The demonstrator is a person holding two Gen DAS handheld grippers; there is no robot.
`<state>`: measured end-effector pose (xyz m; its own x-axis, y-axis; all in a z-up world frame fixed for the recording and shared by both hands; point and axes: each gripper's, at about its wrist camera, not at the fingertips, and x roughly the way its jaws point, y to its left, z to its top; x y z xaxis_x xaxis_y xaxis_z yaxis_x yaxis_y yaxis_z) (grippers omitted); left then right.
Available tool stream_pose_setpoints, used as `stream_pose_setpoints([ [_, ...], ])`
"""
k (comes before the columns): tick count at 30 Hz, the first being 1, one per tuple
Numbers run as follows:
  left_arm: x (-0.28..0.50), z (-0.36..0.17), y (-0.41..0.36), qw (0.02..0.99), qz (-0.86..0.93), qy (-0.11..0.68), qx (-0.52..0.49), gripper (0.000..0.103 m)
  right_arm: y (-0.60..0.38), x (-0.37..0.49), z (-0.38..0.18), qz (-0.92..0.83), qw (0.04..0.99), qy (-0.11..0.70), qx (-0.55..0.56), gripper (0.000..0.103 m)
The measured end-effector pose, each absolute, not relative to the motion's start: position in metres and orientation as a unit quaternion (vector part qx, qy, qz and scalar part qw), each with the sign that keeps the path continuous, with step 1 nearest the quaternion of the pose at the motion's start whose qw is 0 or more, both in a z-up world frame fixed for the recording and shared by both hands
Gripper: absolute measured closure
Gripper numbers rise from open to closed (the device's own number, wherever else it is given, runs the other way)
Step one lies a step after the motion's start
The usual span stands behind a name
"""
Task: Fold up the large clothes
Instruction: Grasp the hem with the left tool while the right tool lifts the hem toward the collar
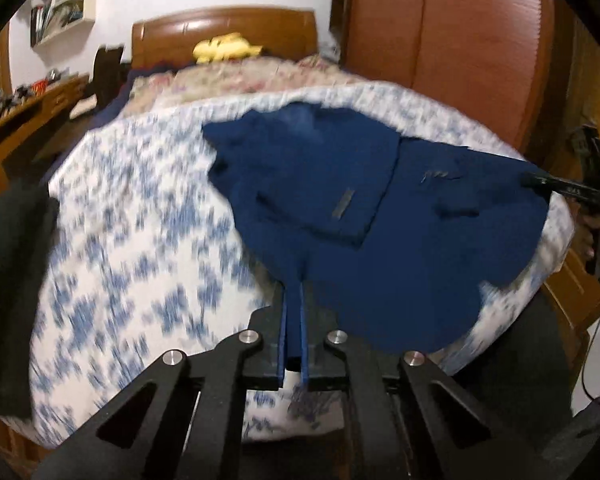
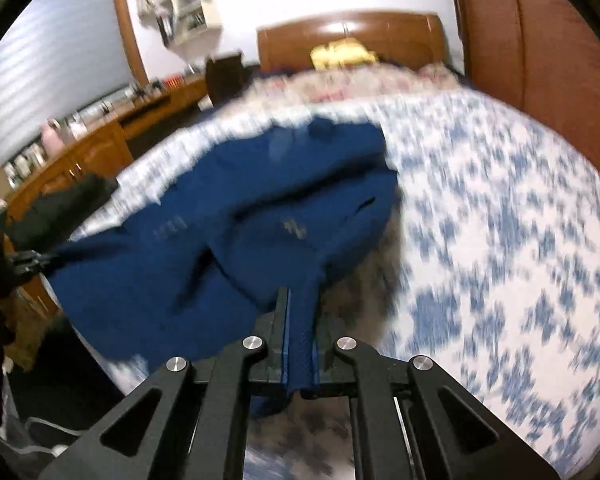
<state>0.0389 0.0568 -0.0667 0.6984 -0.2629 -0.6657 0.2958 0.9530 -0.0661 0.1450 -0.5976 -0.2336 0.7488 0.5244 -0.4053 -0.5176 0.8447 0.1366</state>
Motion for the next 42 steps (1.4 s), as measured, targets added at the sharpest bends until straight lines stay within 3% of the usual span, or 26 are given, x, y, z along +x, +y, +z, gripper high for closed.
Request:
stream_pose_setpoints([
  [11,0.015,0.049,0.054,0.958,-0.147,0.247,0.02,0.098,-0.606,0.081,-0.146,0.317,0.94,0.123,0.044,0.097],
  [25,-0.059,0.171,0.044,0.978,-0.173,0.114,0.038,0.098,-0.657,-0.081,-0.066,0.331,0.943,-0.027,0.016,0.097],
  [32,0.0,0.144,0.044,0.979,-0.133,0.148,0.031,0.099,-0.641,-0.048,-0.074,0.283,0.959,0.019,0.002,0.097],
  [42,0.107,0.06,0.042,0.976,-0.091,0.196,0.004,0.099,-0.596,0.087,-0.108,0.231,0.967,0.109,0.004,0.097],
])
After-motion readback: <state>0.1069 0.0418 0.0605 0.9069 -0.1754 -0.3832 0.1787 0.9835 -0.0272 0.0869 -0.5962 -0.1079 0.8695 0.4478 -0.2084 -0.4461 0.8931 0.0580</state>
